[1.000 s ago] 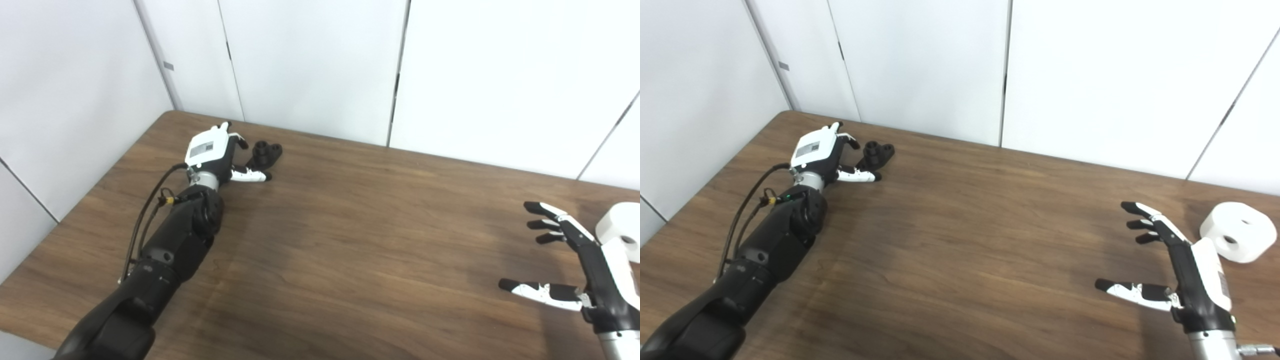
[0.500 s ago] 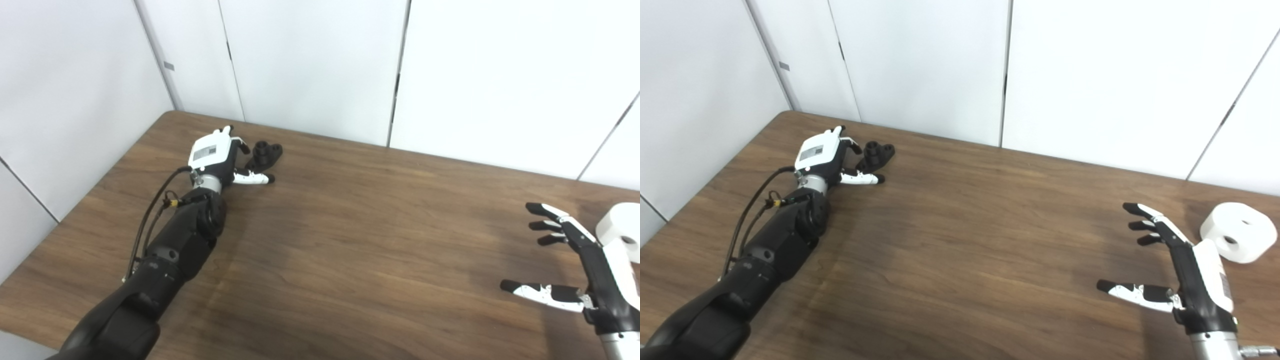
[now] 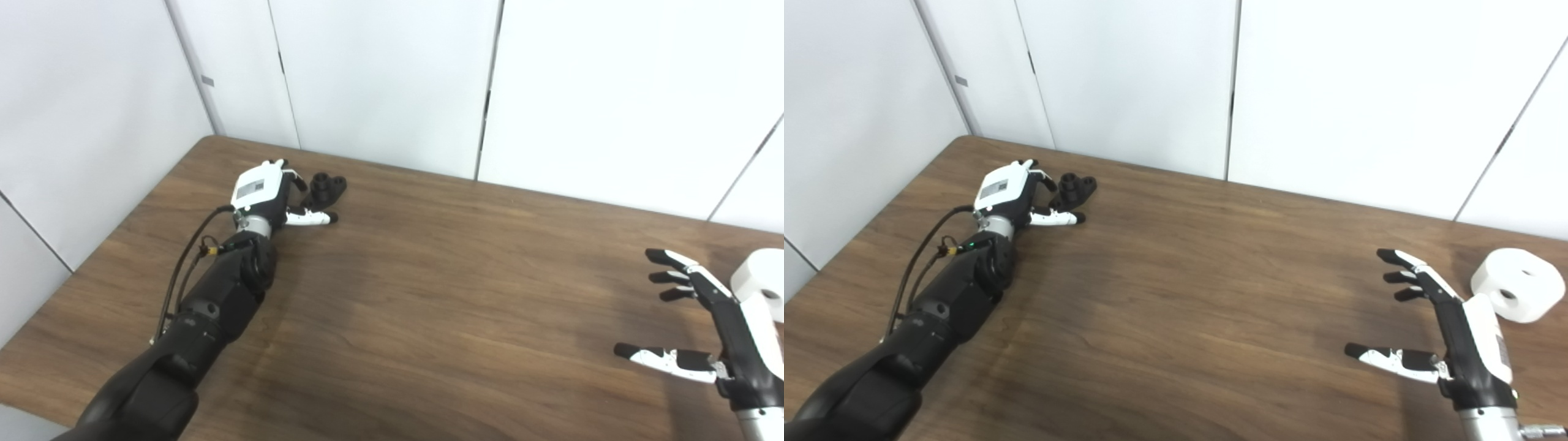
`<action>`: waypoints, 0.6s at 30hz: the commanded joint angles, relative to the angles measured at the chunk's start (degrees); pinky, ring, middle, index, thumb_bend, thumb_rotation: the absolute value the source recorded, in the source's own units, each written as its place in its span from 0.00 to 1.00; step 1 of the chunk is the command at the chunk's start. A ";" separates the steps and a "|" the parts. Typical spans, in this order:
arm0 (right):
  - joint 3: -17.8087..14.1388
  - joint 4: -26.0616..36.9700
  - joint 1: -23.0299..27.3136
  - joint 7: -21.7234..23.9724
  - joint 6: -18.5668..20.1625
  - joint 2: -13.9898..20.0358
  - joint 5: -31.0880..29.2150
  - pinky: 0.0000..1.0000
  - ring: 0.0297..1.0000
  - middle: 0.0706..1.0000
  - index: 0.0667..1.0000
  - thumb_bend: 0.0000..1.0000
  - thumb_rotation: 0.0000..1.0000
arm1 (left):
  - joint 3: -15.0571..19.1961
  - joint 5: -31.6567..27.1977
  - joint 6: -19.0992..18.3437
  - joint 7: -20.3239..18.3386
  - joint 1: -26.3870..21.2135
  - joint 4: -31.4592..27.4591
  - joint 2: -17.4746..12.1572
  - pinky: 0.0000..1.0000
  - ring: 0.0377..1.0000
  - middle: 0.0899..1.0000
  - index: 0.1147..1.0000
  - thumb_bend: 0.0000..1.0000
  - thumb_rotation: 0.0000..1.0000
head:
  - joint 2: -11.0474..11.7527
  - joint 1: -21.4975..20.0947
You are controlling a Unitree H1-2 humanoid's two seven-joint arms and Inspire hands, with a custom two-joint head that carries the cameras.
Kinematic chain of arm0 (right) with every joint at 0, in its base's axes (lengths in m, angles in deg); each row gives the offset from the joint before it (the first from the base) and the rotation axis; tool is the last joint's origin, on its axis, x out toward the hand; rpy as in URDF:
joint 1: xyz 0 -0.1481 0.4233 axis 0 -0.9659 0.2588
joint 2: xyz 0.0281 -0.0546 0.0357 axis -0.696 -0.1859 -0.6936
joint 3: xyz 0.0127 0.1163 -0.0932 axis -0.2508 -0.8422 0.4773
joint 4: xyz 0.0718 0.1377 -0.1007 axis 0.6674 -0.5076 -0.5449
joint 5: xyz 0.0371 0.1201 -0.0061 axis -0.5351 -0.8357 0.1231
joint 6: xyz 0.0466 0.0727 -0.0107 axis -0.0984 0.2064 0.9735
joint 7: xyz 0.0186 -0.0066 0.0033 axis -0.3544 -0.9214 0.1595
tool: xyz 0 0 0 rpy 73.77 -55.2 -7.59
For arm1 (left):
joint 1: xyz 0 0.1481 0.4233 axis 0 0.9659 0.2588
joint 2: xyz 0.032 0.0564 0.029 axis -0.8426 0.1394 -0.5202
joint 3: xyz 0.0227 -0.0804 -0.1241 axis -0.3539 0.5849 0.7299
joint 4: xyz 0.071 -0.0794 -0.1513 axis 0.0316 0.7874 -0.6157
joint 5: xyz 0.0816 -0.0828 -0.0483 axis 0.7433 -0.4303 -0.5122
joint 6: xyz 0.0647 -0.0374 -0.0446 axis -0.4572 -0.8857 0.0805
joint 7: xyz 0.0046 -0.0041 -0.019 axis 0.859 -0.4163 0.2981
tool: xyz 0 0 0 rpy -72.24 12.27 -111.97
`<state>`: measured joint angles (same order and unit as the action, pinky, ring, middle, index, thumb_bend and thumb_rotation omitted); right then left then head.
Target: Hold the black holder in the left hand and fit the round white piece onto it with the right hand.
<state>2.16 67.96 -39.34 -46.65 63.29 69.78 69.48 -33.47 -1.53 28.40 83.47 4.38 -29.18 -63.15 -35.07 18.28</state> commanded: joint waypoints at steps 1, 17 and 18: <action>-0.66 2.50 0.84 -0.25 -0.76 1.01 -0.76 0.58 0.70 0.79 0.78 0.77 0.00 | -0.15 -0.31 0.94 0.43 -2.71 0.19 -0.95 0.91 1.00 0.96 0.61 0.88 0.41 | -0.12 -0.07; -1.08 3.89 -0.04 0.03 0.09 1.24 -0.54 0.57 0.69 0.79 0.78 0.74 0.00 | -0.81 -4.43 6.57 1.29 -3.89 4.06 0.28 0.82 0.95 0.89 0.56 0.82 0.25 | -0.69 -0.59; -1.11 4.02 -0.05 0.07 0.26 1.24 -0.47 0.57 0.69 0.79 0.78 0.74 0.00 | -0.88 -4.51 6.71 1.39 -3.99 4.32 0.34 0.82 0.95 0.89 0.56 0.83 0.25 | -0.69 -0.59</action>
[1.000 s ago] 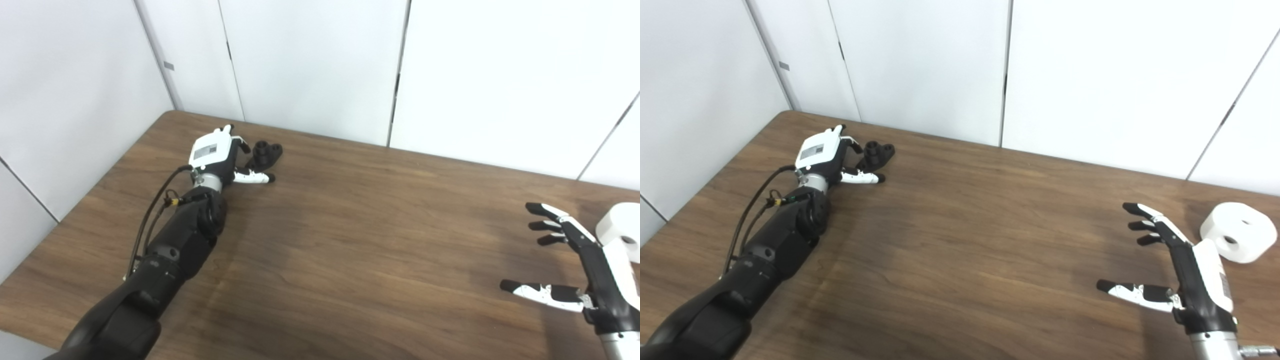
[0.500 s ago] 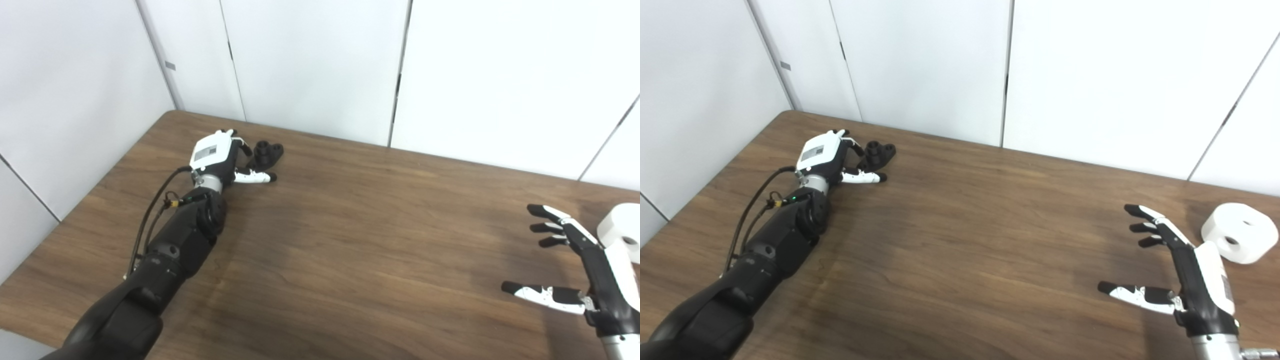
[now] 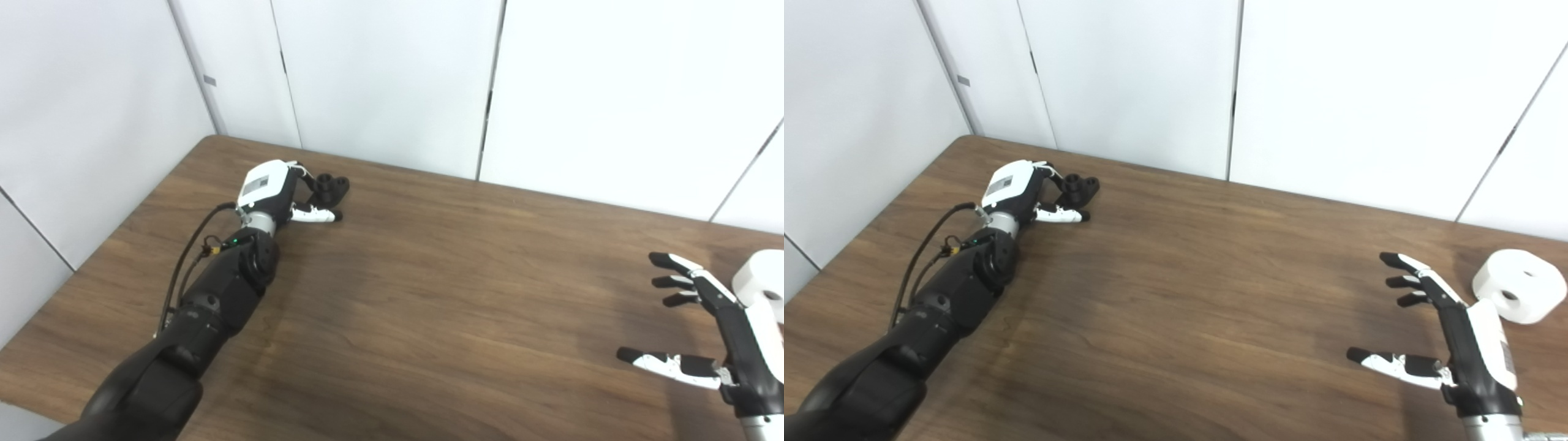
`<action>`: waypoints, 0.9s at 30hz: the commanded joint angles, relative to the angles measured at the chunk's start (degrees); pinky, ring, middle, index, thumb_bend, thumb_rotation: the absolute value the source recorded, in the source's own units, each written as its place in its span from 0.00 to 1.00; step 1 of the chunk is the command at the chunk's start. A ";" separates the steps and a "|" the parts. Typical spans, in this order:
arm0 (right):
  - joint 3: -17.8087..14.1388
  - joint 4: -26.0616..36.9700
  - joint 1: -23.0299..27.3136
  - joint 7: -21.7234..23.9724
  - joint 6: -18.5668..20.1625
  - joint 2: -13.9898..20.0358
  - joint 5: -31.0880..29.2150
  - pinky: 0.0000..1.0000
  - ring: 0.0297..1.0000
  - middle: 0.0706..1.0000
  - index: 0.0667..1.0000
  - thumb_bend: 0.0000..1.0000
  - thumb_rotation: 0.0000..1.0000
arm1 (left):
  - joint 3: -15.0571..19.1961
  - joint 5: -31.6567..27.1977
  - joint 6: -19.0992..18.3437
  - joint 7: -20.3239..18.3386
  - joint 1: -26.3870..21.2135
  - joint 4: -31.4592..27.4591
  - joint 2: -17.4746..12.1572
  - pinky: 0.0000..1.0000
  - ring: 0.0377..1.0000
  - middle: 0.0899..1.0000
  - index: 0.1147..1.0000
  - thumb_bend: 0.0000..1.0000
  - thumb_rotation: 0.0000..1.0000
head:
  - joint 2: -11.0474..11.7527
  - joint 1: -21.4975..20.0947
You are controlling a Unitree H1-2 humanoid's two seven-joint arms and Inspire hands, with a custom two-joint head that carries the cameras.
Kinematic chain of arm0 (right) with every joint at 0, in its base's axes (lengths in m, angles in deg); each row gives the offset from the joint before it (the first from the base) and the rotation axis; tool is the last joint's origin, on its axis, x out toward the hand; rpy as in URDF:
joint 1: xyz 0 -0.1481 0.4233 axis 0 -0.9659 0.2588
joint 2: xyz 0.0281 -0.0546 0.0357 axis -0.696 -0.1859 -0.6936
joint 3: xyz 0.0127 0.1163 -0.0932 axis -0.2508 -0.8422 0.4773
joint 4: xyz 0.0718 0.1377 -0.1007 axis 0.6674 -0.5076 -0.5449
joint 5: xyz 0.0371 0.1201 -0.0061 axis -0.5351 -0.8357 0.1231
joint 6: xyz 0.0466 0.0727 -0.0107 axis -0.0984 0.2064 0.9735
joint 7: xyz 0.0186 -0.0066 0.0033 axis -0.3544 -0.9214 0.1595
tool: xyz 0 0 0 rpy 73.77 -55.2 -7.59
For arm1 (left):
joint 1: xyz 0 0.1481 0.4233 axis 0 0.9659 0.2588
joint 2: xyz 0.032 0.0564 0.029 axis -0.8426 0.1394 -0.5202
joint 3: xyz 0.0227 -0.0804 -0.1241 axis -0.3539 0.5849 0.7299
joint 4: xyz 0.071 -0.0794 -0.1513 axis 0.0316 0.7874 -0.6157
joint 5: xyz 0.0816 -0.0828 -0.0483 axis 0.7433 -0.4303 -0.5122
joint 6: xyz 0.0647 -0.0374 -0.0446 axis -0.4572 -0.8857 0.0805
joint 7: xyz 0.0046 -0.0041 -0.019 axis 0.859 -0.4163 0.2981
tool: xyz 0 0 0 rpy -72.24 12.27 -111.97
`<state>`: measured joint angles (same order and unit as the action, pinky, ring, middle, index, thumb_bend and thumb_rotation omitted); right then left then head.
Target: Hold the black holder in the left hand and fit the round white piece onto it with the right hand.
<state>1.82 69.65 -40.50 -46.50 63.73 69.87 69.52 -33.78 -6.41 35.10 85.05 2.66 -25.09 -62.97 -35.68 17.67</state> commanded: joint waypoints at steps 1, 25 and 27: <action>-0.80 2.55 1.08 0.02 0.14 1.13 -0.51 0.57 0.69 0.79 0.78 0.74 0.00 | -0.76 0.44 0.02 -0.20 -2.34 0.34 0.13 0.82 0.95 0.89 0.56 0.83 0.25 | -0.18 -0.08; -0.95 3.12 0.61 -0.09 0.43 1.60 -0.70 0.56 0.68 0.78 0.77 0.72 0.00 | -2.25 -1.14 1.56 -0.16 -2.22 1.91 0.07 0.85 0.91 0.81 0.41 0.53 0.07 | -1.03 -0.06; -0.99 3.28 0.52 0.03 0.69 1.60 -0.76 0.56 0.68 0.79 0.78 0.71 0.00 | -2.36 -0.97 1.27 0.01 -2.11 1.75 0.04 0.86 0.91 0.80 0.41 0.53 0.07 | -1.03 -0.06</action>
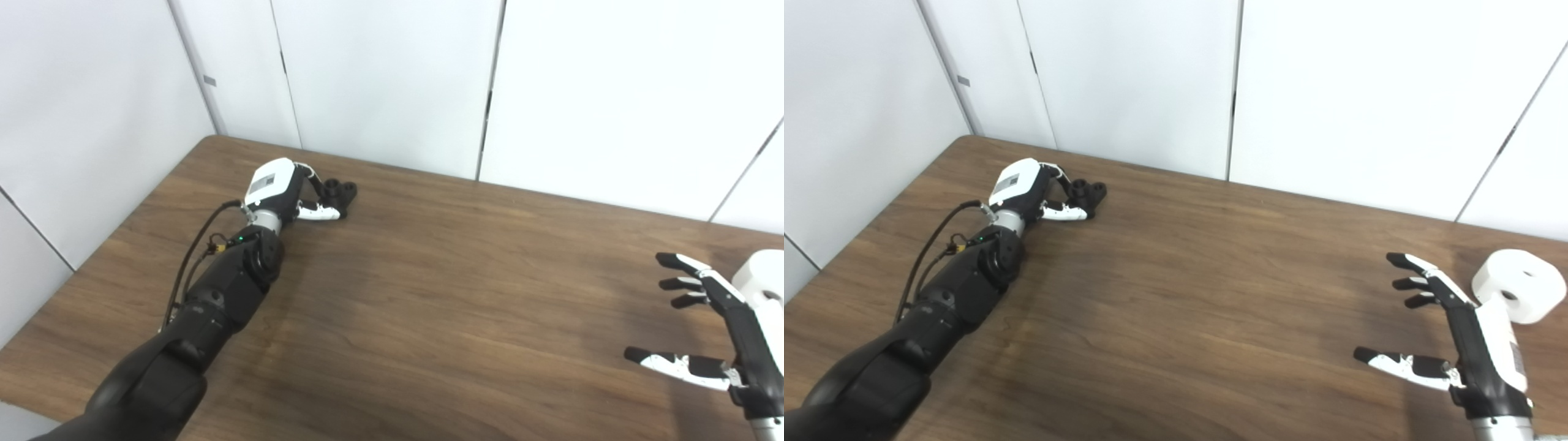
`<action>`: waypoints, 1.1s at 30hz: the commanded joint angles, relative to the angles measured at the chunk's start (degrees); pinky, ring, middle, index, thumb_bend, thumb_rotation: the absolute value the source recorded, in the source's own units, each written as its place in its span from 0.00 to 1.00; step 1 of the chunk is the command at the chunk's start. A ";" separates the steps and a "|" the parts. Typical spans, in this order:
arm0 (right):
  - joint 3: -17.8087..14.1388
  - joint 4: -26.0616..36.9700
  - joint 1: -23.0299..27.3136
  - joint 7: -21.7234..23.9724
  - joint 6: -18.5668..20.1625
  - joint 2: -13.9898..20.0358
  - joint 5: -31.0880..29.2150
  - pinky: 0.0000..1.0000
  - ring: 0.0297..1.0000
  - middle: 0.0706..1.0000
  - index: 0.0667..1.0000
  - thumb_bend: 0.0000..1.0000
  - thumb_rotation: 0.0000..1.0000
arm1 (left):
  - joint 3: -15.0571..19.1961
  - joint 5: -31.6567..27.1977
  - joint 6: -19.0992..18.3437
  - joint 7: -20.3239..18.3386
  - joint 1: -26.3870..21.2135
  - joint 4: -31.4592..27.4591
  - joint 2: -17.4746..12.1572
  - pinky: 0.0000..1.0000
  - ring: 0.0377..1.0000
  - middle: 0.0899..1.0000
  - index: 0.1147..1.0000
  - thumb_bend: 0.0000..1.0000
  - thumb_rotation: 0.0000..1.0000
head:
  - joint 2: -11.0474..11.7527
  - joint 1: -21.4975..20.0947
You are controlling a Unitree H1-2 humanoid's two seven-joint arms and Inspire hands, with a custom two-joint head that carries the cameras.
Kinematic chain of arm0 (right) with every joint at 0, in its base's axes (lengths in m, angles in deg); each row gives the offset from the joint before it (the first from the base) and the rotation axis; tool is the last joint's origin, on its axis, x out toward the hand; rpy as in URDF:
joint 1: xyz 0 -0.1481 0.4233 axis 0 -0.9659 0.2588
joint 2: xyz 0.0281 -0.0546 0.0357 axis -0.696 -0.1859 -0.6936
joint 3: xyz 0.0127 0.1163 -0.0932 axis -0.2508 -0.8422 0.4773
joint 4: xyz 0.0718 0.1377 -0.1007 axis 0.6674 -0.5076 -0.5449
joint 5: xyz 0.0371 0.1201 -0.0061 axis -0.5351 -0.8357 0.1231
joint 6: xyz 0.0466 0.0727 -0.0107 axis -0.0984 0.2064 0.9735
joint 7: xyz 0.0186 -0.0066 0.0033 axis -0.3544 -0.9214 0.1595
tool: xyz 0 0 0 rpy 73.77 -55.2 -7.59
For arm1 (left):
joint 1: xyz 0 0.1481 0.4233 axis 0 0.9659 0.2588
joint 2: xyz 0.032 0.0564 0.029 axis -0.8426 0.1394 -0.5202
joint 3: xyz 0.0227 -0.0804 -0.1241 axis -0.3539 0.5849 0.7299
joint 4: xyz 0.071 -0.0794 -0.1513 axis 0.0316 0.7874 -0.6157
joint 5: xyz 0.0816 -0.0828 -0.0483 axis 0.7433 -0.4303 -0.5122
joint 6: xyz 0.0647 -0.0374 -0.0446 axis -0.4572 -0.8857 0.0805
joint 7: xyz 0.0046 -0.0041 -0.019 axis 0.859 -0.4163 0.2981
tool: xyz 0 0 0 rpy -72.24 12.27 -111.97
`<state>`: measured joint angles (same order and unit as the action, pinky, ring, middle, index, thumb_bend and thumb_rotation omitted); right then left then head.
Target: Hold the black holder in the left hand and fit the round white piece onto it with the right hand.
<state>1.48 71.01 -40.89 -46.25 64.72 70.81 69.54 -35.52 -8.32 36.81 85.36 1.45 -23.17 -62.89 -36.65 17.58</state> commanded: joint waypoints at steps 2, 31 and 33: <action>-0.66 1.95 0.87 -0.14 -0.26 0.67 -0.85 0.56 0.68 0.79 0.78 0.71 0.00 | -0.60 0.84 -0.38 -0.21 -0.76 -0.32 -0.13 0.84 0.90 0.80 0.41 0.52 0.07 | -0.06 0.03; -0.28 1.96 1.89 -1.07 -0.50 -0.18 0.70 0.56 0.68 0.78 0.77 0.70 0.02 | -6.36 -0.19 14.60 -9.14 7.37 -18.15 0.90 0.90 0.95 0.87 0.41 0.53 0.07 | -0.66 -1.95; -0.33 2.00 1.97 -1.09 -0.48 -0.20 0.86 0.56 0.68 0.78 0.77 0.70 0.03 | -7.46 -0.68 16.44 -11.00 7.62 -19.15 1.09 0.89 0.96 0.88 0.41 0.52 0.07 | -0.72 -2.23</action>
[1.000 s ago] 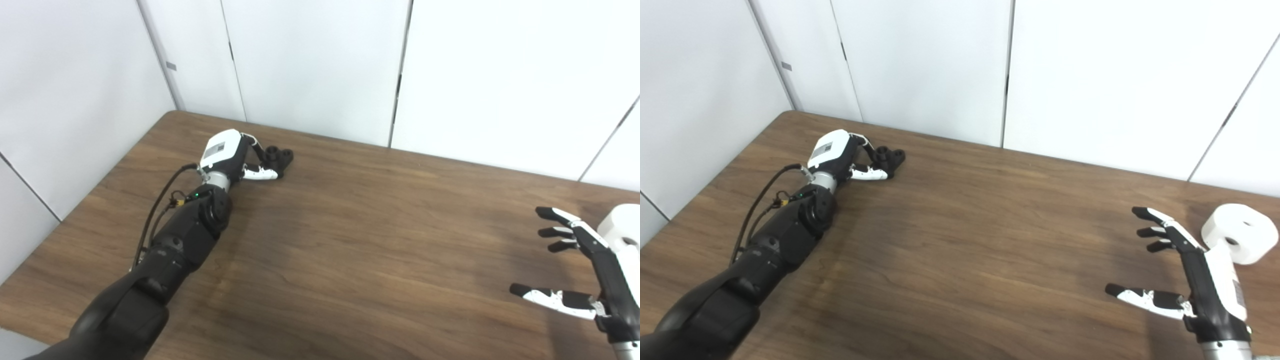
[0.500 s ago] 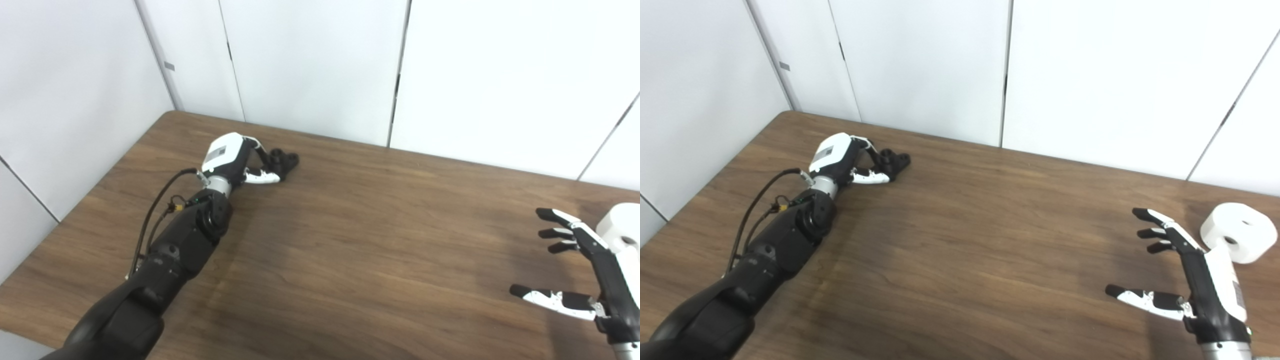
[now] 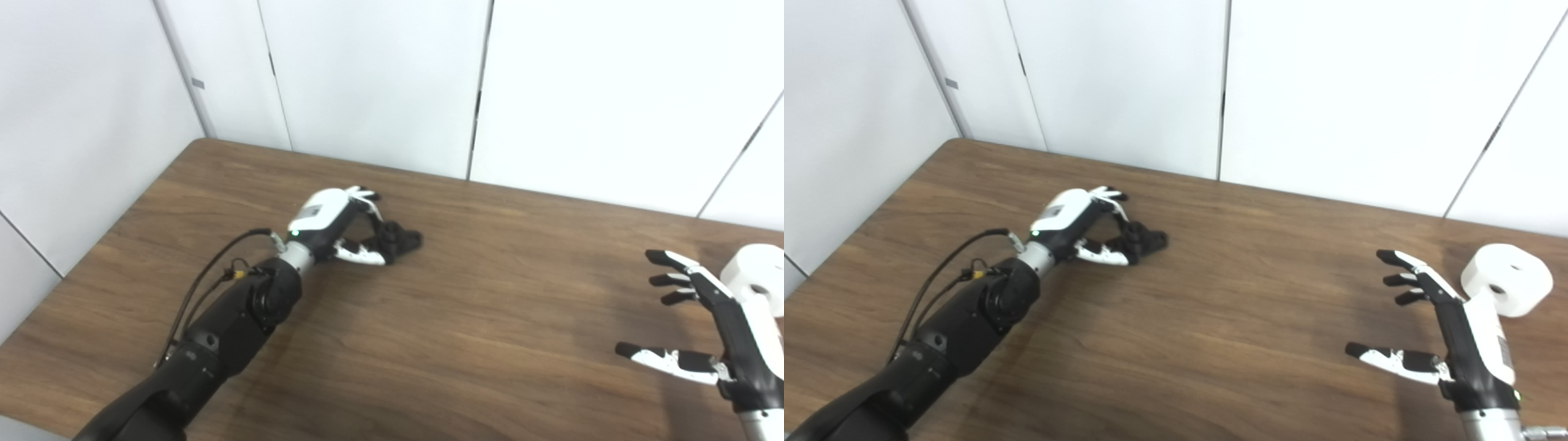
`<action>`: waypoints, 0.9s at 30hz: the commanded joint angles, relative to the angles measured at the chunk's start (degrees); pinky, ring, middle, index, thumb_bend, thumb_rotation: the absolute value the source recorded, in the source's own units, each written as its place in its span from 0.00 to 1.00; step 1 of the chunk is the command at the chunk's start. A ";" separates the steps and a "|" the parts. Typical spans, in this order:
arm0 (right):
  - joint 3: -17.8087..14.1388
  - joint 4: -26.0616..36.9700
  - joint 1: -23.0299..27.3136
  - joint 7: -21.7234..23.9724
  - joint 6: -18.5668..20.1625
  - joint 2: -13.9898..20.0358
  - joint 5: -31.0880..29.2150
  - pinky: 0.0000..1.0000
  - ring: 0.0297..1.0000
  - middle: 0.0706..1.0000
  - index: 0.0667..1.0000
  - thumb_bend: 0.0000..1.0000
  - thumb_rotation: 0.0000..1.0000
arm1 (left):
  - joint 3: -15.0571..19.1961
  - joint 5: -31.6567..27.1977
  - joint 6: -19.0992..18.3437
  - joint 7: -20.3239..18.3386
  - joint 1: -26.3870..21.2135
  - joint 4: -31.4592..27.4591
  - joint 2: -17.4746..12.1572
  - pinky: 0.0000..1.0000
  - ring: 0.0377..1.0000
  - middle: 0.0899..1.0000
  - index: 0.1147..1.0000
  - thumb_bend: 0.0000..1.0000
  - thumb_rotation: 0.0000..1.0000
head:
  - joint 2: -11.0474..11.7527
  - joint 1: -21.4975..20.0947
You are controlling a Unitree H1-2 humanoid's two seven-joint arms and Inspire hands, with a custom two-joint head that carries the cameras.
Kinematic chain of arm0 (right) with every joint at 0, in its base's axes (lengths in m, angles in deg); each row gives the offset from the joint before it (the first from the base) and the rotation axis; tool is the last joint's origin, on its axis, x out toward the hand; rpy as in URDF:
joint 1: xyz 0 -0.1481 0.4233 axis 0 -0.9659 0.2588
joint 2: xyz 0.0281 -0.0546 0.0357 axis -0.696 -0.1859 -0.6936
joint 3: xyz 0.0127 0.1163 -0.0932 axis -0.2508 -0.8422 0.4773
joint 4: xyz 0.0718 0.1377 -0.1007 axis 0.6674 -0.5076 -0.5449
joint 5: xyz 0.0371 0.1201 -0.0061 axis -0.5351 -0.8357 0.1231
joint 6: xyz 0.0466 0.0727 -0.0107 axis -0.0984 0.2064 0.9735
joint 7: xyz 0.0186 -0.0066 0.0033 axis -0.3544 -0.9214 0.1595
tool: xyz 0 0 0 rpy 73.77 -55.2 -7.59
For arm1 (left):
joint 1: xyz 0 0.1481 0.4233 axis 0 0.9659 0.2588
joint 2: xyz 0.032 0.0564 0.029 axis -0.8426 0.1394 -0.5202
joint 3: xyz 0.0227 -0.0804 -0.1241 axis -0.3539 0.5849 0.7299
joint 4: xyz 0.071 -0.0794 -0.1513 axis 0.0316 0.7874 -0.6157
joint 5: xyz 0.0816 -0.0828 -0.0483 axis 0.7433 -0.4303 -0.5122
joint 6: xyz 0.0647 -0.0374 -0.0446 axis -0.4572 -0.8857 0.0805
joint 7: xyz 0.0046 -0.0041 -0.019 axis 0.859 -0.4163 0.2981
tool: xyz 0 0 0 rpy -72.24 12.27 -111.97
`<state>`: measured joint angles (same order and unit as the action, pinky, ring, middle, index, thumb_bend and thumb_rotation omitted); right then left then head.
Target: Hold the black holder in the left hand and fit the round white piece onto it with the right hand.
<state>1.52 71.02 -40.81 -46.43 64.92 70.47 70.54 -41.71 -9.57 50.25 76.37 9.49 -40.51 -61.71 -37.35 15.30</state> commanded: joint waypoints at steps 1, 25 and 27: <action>-0.41 2.01 1.93 -0.93 -0.67 0.11 -0.08 0.56 0.68 0.78 0.77 0.70 0.04 | -2.00 -0.10 4.36 -3.50 -0.28 -2.47 0.07 0.92 0.97 0.88 0.41 0.52 0.07 | -0.01 0.05; -0.34 1.83 2.49 -2.01 -2.03 -0.06 0.44 0.56 0.68 0.79 0.78 0.67 0.09 | -12.90 4.95 13.37 -9.96 -1.00 -1.94 8.82 0.90 0.96 0.87 0.41 0.52 0.07 | -0.83 -3.48; -0.29 1.95 2.52 -2.06 -2.18 -0.09 0.56 0.56 0.68 0.79 0.78 0.67 0.08 | -13.80 6.35 14.23 -9.10 -1.36 -0.60 9.44 0.89 0.96 0.86 0.41 0.52 0.07 | -0.88 -3.76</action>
<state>1.51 70.98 -40.39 -47.30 64.50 70.31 71.32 -52.71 -7.31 63.32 69.50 7.99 -42.55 -53.38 -38.14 11.78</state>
